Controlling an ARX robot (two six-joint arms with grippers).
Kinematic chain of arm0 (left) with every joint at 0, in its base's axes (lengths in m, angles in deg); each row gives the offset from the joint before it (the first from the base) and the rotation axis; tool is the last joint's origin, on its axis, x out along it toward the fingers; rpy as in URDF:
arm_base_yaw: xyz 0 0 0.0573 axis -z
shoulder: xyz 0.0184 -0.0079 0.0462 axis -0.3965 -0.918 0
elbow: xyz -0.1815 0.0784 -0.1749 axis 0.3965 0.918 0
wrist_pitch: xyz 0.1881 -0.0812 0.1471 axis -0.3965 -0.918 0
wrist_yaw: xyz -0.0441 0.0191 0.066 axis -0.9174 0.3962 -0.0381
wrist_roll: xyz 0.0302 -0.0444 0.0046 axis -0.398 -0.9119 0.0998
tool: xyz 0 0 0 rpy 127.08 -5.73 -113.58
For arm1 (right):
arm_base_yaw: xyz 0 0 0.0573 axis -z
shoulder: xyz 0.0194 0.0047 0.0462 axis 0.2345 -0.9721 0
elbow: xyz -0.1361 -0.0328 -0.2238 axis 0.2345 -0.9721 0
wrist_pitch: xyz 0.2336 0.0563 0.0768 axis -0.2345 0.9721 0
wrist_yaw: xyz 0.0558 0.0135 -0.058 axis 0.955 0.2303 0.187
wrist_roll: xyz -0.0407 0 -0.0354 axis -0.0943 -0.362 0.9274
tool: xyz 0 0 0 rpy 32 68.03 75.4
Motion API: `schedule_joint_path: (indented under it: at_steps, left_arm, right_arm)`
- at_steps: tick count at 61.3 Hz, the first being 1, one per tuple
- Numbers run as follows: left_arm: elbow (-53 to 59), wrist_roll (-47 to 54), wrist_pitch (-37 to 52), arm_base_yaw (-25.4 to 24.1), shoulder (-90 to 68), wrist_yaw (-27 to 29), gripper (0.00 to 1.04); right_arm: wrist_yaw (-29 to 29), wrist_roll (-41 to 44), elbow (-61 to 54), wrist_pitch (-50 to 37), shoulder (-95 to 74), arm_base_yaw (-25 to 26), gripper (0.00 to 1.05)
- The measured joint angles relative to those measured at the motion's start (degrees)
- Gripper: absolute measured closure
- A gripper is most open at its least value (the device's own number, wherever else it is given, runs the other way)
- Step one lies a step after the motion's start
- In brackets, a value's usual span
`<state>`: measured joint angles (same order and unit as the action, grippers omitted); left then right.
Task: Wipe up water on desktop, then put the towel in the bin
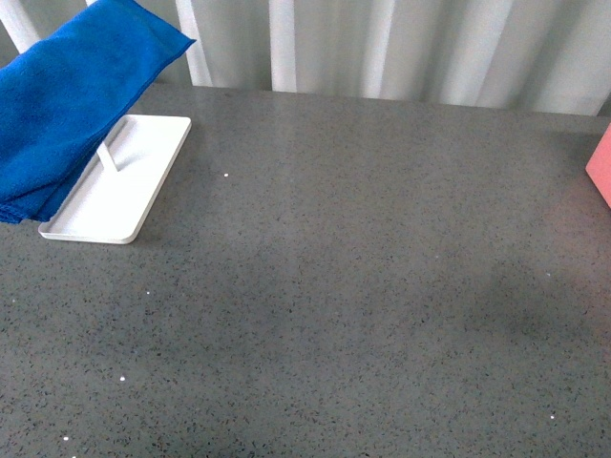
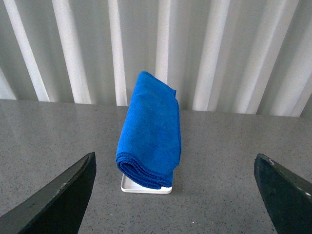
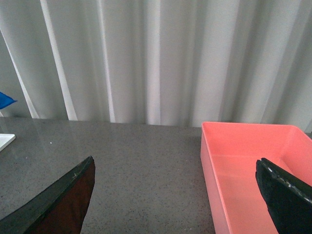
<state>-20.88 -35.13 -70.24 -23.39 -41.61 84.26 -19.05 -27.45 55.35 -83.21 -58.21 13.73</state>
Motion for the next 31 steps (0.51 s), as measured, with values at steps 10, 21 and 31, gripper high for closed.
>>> schedule_joint_path:
  at_steps: [10,21,31]
  left_arm:
    - [0.0,0.0,0.0,0.0,0.0,0.0,0.07]
    - [0.0,0.0,0.0,0.0,0.0,0.0,0.07]
    - [0.0,0.0,0.0,0.0,0.0,0.0,0.07]
  right_arm:
    - [0.0,0.0,0.0,0.0,0.0,0.0,0.07]
    - [0.0,0.0,0.0,0.0,0.0,0.0,0.07]
    - [0.0,0.0,0.0,0.0,0.0,0.0,0.07]
